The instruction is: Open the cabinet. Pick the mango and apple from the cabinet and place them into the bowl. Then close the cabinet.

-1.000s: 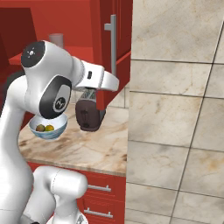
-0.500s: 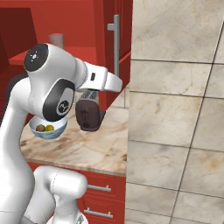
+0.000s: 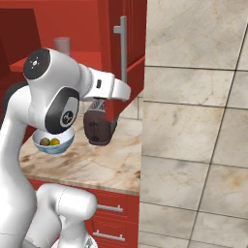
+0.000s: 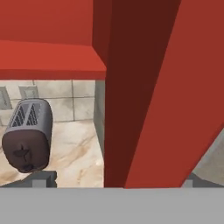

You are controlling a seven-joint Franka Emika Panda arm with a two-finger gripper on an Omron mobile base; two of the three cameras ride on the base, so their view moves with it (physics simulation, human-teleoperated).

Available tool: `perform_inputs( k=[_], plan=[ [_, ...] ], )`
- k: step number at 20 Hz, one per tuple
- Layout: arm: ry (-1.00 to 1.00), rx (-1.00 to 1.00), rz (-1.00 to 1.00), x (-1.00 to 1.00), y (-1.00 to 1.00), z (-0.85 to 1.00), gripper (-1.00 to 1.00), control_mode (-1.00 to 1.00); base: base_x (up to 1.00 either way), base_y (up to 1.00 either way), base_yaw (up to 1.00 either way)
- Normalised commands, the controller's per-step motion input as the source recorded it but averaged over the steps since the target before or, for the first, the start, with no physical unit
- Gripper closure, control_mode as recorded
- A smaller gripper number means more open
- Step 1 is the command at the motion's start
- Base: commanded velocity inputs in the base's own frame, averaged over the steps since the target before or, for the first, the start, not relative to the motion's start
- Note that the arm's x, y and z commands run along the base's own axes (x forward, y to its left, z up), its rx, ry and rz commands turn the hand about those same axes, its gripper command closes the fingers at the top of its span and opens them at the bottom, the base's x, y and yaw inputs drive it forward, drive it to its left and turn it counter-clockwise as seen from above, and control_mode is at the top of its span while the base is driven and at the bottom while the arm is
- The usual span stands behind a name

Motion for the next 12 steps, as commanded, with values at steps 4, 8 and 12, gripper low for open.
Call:
perform_inputs(
  k=[4,8,12],
  plan=[
    [0.10,0.00,0.17,0.38,0.22,-0.18,-1.00,-1.00,0.00,0.00,0.00],
    [0.13,0.00,0.15,0.44,0.21,-0.14,-1.00,-1.00,0.00,0.00,0.00],
    [0.03,0.00,0.12,0.47,0.16,-0.11,-1.00,-1.00,0.00,0.00,0.00]
  ],
)
